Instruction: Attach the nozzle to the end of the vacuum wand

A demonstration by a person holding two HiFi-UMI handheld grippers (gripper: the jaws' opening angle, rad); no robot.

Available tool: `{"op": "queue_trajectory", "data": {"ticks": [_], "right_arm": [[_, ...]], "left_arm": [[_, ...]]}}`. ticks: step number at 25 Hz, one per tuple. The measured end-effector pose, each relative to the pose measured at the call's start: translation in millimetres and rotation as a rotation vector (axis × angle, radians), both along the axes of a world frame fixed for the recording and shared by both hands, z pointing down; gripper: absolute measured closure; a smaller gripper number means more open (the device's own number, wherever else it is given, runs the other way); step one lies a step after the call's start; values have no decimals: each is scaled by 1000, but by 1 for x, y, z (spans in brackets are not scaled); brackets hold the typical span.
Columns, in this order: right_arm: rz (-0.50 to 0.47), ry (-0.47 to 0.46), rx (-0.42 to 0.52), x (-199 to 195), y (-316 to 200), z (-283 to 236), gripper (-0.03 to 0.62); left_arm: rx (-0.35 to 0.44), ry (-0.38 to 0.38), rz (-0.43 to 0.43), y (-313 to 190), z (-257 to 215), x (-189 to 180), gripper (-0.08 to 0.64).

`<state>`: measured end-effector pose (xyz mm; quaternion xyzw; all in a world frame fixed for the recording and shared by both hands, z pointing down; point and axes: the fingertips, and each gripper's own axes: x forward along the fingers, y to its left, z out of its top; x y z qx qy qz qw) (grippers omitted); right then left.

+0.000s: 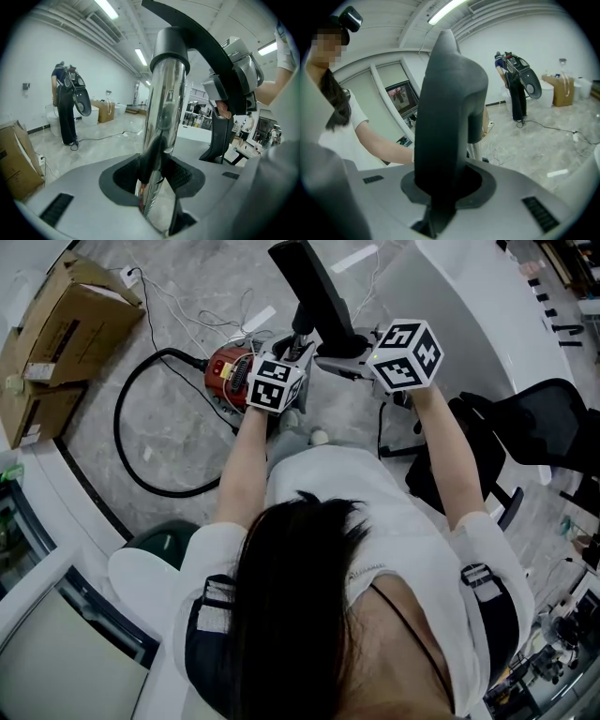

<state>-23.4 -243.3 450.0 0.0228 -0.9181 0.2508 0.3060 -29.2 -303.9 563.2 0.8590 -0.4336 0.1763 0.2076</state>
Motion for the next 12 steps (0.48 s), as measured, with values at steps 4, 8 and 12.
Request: {"op": "queue_trajectory", "data": {"ticks": [4, 8, 12], "right_arm": [[10, 41, 59, 2, 1, 8, 514], [31, 40, 64, 3, 4, 12, 517], [28, 76, 103, 5, 0, 14, 517]], "left_arm": [[7, -3, 5, -1, 0, 2, 408], [4, -16, 34, 1, -1, 5, 409], [2, -18, 27, 1, -1, 6, 409]]}}
